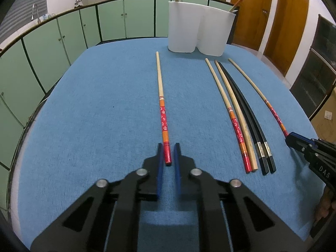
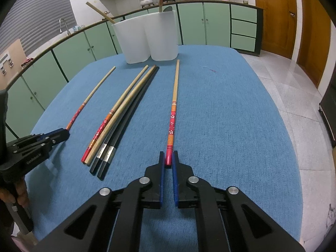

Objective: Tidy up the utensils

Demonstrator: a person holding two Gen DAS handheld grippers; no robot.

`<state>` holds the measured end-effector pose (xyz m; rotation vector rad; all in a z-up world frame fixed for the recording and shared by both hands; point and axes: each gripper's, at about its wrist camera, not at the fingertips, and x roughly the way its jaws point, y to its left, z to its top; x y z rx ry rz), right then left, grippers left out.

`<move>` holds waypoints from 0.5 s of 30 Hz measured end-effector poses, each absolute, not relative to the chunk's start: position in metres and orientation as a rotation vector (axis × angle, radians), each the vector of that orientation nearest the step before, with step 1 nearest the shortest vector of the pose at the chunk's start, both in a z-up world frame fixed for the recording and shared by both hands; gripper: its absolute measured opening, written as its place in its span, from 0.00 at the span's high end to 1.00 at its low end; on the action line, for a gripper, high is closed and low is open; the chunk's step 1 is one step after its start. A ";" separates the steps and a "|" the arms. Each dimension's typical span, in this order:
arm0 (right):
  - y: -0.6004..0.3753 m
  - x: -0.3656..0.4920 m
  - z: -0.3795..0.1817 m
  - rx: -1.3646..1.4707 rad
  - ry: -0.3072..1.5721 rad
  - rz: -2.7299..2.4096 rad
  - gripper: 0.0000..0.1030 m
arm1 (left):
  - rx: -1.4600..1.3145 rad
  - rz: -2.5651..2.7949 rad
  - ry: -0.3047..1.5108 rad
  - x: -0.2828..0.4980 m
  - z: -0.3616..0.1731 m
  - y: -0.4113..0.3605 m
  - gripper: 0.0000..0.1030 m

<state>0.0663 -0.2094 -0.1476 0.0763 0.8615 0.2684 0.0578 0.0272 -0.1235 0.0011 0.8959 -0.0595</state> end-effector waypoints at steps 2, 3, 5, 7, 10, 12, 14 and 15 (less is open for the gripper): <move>-0.209 0.067 -0.147 0.076 0.861 0.266 0.94 | 0.003 -0.058 0.895 0.058 -0.124 0.027 0.94; -0.209 0.066 -0.147 0.076 0.859 0.266 0.94 | -0.002 -0.059 0.895 0.057 -0.124 0.028 0.95; -0.211 0.065 -0.146 0.081 0.851 0.268 0.94 | -0.015 -0.060 0.894 0.057 -0.123 0.030 0.95; -0.215 0.061 -0.139 0.093 0.816 0.272 0.94 | -0.033 -0.059 0.897 0.055 -0.119 0.032 0.95; -0.220 0.056 -0.123 0.076 0.767 0.276 0.94 | -0.022 -0.064 0.872 0.051 -0.105 0.032 0.95; -0.224 0.053 -0.110 0.071 0.742 0.276 0.94 | -0.003 -0.060 0.856 0.048 -0.092 0.032 0.95; -0.226 0.052 -0.100 0.066 0.728 0.269 0.94 | -0.003 -0.067 0.859 0.047 -0.077 0.033 0.95; -0.229 0.051 -0.094 0.066 0.715 0.266 0.94 | -0.004 -0.072 0.854 0.047 -0.071 0.033 0.95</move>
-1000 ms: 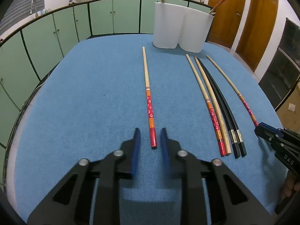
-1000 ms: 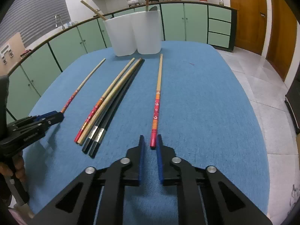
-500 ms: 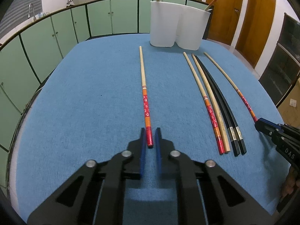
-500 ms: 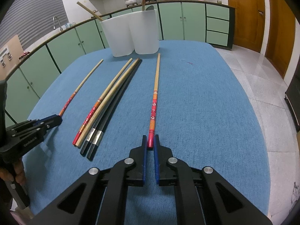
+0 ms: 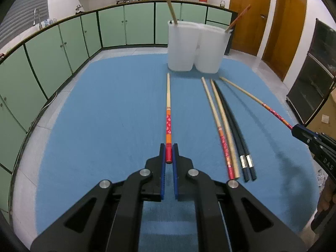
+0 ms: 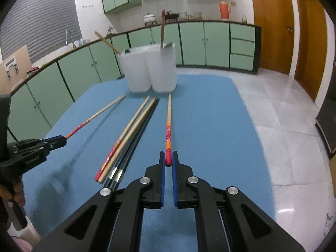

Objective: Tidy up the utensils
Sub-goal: 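Carry both red-patterned chopsticks over the white holder and open both grippers to drop them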

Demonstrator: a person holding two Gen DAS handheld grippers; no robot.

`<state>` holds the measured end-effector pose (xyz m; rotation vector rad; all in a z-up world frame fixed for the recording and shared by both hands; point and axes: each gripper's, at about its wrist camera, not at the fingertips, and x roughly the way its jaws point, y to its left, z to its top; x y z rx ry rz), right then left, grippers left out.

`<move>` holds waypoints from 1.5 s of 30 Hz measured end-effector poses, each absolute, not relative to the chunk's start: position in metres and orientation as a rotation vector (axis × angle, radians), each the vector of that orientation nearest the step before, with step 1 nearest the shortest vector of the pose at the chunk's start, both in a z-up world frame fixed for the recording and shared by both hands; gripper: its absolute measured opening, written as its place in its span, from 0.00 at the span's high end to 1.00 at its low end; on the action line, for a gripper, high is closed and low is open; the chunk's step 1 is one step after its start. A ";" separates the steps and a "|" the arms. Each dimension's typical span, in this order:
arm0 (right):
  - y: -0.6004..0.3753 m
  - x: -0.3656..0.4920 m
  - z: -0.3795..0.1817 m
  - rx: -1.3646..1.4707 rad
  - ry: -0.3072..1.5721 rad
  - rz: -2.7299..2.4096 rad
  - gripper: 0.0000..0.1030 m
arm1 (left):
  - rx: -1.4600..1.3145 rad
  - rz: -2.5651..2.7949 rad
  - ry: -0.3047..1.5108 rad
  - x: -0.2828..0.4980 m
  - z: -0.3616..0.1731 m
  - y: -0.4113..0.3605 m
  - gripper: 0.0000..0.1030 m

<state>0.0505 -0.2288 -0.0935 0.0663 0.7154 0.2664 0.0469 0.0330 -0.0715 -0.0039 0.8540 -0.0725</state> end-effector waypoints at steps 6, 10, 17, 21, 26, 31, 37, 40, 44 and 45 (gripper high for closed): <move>-0.243 0.049 -0.057 0.101 0.640 0.266 0.94 | -0.027 -0.092 0.776 0.043 -0.027 0.037 0.95; -0.251 0.049 -0.033 0.130 0.588 0.270 0.94 | -0.032 -0.100 0.723 0.042 -0.001 0.037 0.95; -0.256 0.058 0.005 0.146 0.517 0.292 0.94 | -0.071 -0.116 0.632 0.050 0.034 0.038 0.95; -0.258 0.071 0.023 0.150 0.500 0.301 0.94 | -0.076 -0.127 0.585 0.057 0.049 0.034 0.95; -0.257 0.083 0.044 0.146 0.481 0.341 0.94 | -0.074 -0.146 0.539 0.064 0.065 0.029 0.95; -0.250 0.096 0.068 0.125 0.457 0.395 0.94 | -0.081 -0.170 0.501 0.074 0.081 0.028 0.95; -0.241 0.109 0.105 0.120 0.400 0.470 0.94 | -0.064 -0.189 0.418 0.083 0.112 0.022 0.95; -0.234 0.118 0.125 0.115 0.365 0.501 0.94 | -0.059 -0.191 0.368 0.090 0.131 0.019 0.95; -0.221 0.144 0.158 0.103 0.301 0.518 0.94 | -0.056 -0.192 0.304 0.107 0.155 0.013 0.95; -0.218 0.152 0.165 0.101 0.288 0.516 0.94 | -0.046 -0.188 0.290 0.114 0.160 0.010 0.95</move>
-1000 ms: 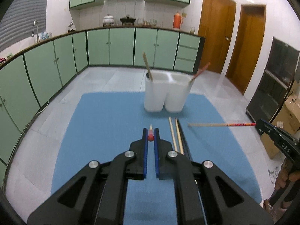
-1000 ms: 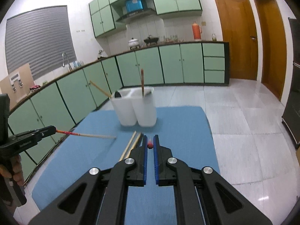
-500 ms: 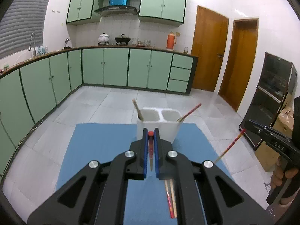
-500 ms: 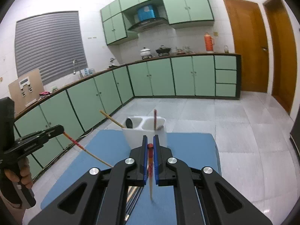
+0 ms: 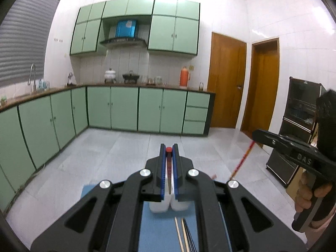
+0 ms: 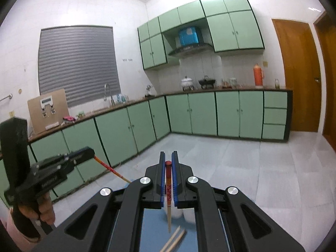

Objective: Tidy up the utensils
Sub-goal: 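Carry both red-patterned chopsticks over the white holder and open both grippers to drop them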

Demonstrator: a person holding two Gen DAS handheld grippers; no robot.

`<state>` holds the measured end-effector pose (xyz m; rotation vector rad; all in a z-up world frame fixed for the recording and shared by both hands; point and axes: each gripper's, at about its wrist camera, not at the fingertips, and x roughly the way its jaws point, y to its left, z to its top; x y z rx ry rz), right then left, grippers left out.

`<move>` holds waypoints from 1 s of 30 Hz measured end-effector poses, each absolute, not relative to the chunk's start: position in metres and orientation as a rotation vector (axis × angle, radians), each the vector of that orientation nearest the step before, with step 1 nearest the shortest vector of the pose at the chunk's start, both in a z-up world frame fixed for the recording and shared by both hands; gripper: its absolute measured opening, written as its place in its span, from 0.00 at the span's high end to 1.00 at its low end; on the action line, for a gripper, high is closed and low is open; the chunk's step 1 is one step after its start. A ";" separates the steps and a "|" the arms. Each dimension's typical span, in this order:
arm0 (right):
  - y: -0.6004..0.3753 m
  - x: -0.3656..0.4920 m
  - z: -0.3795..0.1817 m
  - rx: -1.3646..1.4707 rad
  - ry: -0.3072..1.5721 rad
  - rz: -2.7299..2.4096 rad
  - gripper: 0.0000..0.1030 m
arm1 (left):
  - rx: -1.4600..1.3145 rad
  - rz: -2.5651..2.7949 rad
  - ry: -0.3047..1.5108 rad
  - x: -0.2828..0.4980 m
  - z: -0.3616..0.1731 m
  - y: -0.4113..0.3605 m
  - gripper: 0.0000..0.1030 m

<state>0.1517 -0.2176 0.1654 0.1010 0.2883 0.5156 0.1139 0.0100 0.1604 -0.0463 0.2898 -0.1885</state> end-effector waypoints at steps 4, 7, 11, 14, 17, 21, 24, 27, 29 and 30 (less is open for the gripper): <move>-0.207 0.186 0.180 0.084 0.266 0.475 0.94 | -0.025 -0.180 0.282 0.143 0.166 0.001 0.95; -0.203 0.212 0.179 0.078 0.272 0.449 0.94 | -0.014 -0.170 0.301 0.168 0.157 -0.003 0.95; -0.201 0.243 0.166 0.076 0.297 0.423 0.94 | -0.019 -0.163 0.349 0.203 0.139 -0.005 0.95; -0.199 0.259 0.149 0.062 0.324 0.412 0.94 | -0.020 -0.166 0.389 0.222 0.121 -0.007 0.95; -0.198 0.269 0.130 0.065 0.357 0.412 0.94 | -0.012 -0.168 0.434 0.242 0.106 -0.008 0.95; -0.197 0.275 0.103 0.071 0.402 0.416 0.94 | -0.011 -0.176 0.488 0.257 0.085 -0.010 0.95; -0.194 0.275 0.088 0.069 0.437 0.435 0.94 | -0.009 -0.195 0.544 0.265 0.070 -0.010 0.94; -0.194 0.270 0.077 0.059 0.467 0.447 0.76 | -0.037 -0.214 0.596 0.264 0.059 -0.005 0.77; -0.201 0.259 0.073 0.069 0.455 0.432 0.65 | -0.049 -0.209 0.573 0.251 0.057 0.004 0.59; -0.206 0.251 0.071 0.080 0.441 0.415 0.56 | -0.050 -0.208 0.560 0.245 0.057 0.006 0.55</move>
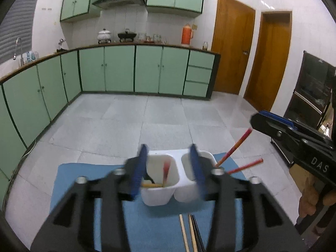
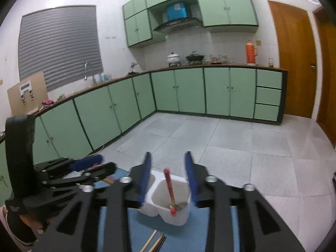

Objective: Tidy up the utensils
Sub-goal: 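Carry both red-patterned chopsticks over the white holder and open both grippers to drop them, then move both open grippers back down to the remaining chopsticks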

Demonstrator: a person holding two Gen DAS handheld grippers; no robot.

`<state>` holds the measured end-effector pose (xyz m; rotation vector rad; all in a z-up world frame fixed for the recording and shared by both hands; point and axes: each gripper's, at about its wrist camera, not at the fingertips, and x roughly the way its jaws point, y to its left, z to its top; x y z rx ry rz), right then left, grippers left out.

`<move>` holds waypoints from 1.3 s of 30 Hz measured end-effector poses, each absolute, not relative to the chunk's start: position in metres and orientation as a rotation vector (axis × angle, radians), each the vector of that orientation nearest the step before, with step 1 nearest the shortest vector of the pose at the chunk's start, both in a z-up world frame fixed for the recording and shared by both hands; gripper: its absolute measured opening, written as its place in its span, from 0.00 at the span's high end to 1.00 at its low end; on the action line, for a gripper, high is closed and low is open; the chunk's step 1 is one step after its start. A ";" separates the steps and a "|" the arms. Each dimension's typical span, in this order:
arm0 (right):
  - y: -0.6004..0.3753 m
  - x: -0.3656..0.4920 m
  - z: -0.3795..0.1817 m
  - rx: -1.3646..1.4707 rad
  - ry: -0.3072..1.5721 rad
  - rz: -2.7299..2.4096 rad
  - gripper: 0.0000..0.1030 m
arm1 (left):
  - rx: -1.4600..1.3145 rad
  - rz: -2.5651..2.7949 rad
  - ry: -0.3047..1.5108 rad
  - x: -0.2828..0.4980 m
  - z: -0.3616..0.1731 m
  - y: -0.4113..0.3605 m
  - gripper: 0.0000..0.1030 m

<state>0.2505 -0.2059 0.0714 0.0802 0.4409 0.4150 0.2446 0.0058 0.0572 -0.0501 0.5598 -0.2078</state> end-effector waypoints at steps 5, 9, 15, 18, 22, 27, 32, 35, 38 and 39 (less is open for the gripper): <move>-0.224 0.191 0.058 0.088 0.372 0.322 0.23 | -0.047 -0.173 0.462 0.188 0.054 0.022 0.32; -0.230 0.148 0.027 0.086 0.389 0.241 0.11 | -0.067 -0.124 0.428 0.144 0.037 0.029 0.19; -0.224 0.109 -0.033 0.109 0.509 0.207 0.07 | -0.042 -0.072 0.532 0.111 -0.020 0.030 0.14; -0.215 0.098 -0.061 0.120 0.587 0.222 0.07 | -0.016 -0.078 0.621 0.102 -0.049 0.031 0.14; -0.209 0.088 -0.087 0.134 0.659 0.226 0.07 | -0.026 -0.118 0.722 0.093 -0.078 0.032 0.14; -0.217 0.080 -0.104 0.162 0.704 0.210 0.13 | -0.007 -0.146 0.806 0.093 -0.101 0.020 0.14; -0.227 0.081 -0.107 0.181 0.724 0.195 0.20 | 0.018 -0.168 0.847 0.093 -0.115 0.008 0.14; -0.228 0.083 -0.107 0.184 0.728 0.201 0.22 | 0.029 -0.169 0.866 0.097 -0.120 0.001 0.14; -0.229 0.082 -0.106 0.181 0.730 0.207 0.22 | 0.034 -0.167 0.887 0.104 -0.125 -0.004 0.16; -0.230 0.082 -0.107 0.183 0.731 0.208 0.22 | 0.036 -0.165 0.894 0.108 -0.126 -0.007 0.17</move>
